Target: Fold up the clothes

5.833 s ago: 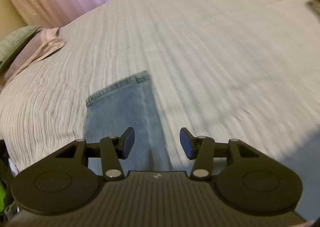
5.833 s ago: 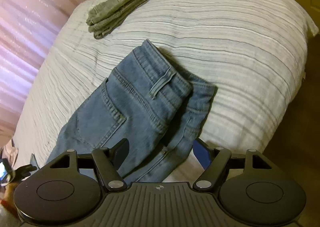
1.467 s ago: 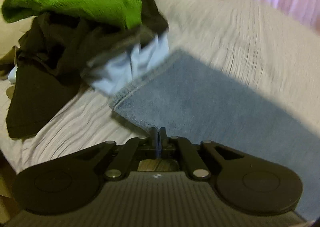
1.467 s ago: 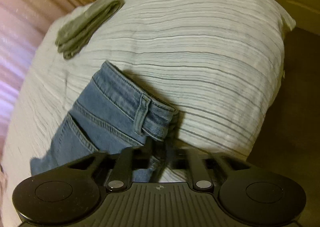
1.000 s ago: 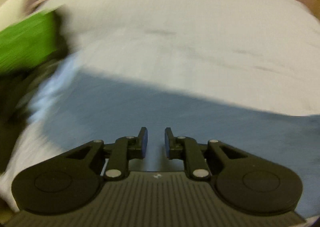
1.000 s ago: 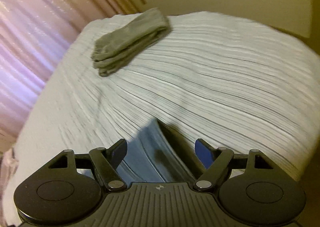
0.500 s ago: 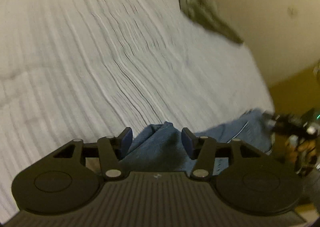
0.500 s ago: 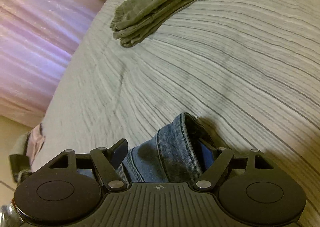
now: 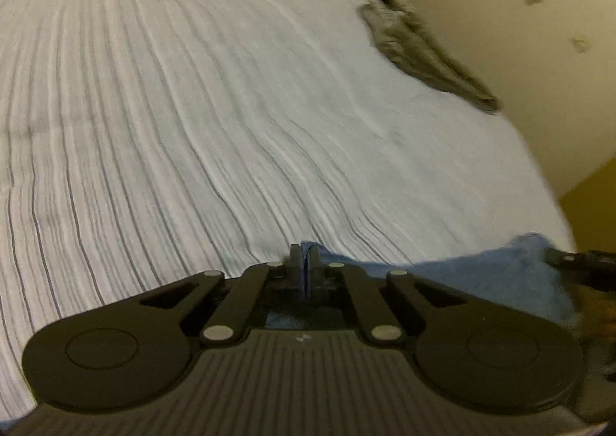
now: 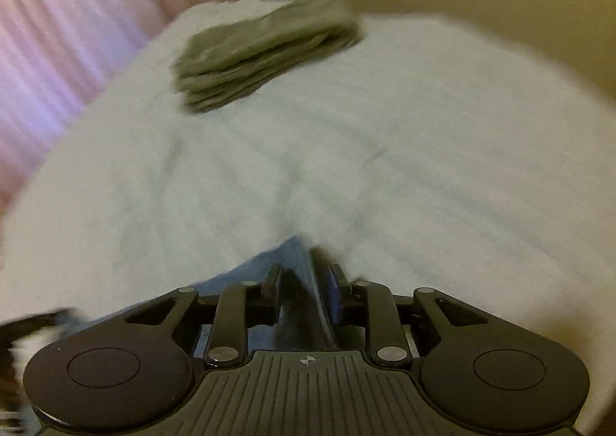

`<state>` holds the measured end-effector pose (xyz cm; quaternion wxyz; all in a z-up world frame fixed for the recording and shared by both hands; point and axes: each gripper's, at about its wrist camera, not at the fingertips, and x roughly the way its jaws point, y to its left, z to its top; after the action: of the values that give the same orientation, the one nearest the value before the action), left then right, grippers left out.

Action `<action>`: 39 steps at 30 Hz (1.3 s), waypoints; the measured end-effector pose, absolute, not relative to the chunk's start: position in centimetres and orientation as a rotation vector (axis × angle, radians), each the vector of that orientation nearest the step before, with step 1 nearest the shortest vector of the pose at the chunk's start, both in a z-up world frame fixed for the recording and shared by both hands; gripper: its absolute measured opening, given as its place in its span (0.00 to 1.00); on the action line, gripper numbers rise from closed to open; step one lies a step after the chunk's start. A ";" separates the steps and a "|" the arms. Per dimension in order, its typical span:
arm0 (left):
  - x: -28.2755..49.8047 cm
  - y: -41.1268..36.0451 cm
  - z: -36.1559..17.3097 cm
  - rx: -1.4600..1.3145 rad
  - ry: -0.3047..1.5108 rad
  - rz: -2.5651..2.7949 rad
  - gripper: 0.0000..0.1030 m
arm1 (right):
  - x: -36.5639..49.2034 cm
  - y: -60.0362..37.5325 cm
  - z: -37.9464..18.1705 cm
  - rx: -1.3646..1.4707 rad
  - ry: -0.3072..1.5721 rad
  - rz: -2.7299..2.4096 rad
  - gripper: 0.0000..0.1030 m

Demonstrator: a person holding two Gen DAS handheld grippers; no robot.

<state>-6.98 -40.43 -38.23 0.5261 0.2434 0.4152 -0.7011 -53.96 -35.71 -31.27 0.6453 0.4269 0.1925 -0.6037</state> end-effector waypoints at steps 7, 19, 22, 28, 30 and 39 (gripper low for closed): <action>-2.1 -38.0 -34.5 0.433 0.968 -1.513 0.00 | -51.4 -29.6 -26.6 0.733 0.450 -1.404 0.36; -2.3 -20.5 -34.9 0.603 1.033 -1.395 0.02 | -46.3 -23.7 -29.9 0.630 0.792 -1.304 0.36; -0.7 -17.3 -34.2 0.598 1.004 -1.327 0.02 | -45.2 -23.6 -30.2 0.716 0.757 -1.273 0.36; 4.1 -14.4 -34.0 0.531 0.963 -1.188 0.03 | -41.1 -22.8 -32.1 0.719 0.828 -1.242 0.36; 6.6 -13.2 -34.2 0.497 0.958 -1.134 0.04 | -39.6 -22.3 -32.3 0.668 0.862 -1.237 0.36; 20.5 -5.4 -35.6 0.483 0.865 -0.900 0.06 | -33.8 -19.1 -31.0 0.709 0.854 -1.257 0.36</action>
<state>20.50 -5.41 -35.56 0.7842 0.2240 0.4011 -0.4172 -33.80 -19.13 -30.95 0.6686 0.3142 0.3788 -0.5574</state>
